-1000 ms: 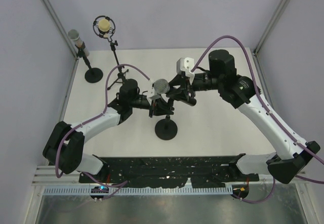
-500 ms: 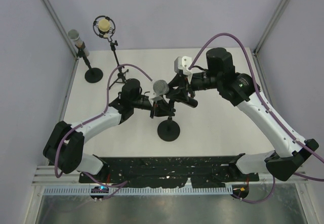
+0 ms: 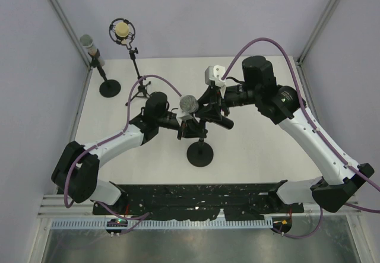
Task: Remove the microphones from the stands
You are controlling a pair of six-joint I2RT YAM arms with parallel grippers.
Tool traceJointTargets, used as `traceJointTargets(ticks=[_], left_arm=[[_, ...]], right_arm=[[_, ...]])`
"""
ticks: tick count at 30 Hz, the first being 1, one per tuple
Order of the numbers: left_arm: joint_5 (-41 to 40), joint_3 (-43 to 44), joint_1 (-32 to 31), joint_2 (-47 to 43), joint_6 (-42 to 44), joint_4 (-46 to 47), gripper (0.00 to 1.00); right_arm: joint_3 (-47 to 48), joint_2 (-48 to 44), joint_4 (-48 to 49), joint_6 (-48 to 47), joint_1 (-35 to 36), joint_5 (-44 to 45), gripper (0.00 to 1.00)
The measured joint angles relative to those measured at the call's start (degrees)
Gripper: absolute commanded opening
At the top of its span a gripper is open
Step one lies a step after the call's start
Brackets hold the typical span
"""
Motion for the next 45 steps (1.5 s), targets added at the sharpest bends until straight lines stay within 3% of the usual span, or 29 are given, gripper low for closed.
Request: traceJointTargets(ticks=[43, 45], left_arm=[[1.4, 2.7, -2.3, 1.1, 4.8, -5.3, 0.0], [1.4, 2.7, -2.3, 1.1, 4.8, -5.4, 0.11]], right_arm=[[1.6, -0.7, -1.8, 6.8, -0.4, -2.4, 0.18], [1.6, -0.7, -1.8, 7.0, -0.5, -2.5, 0.18]])
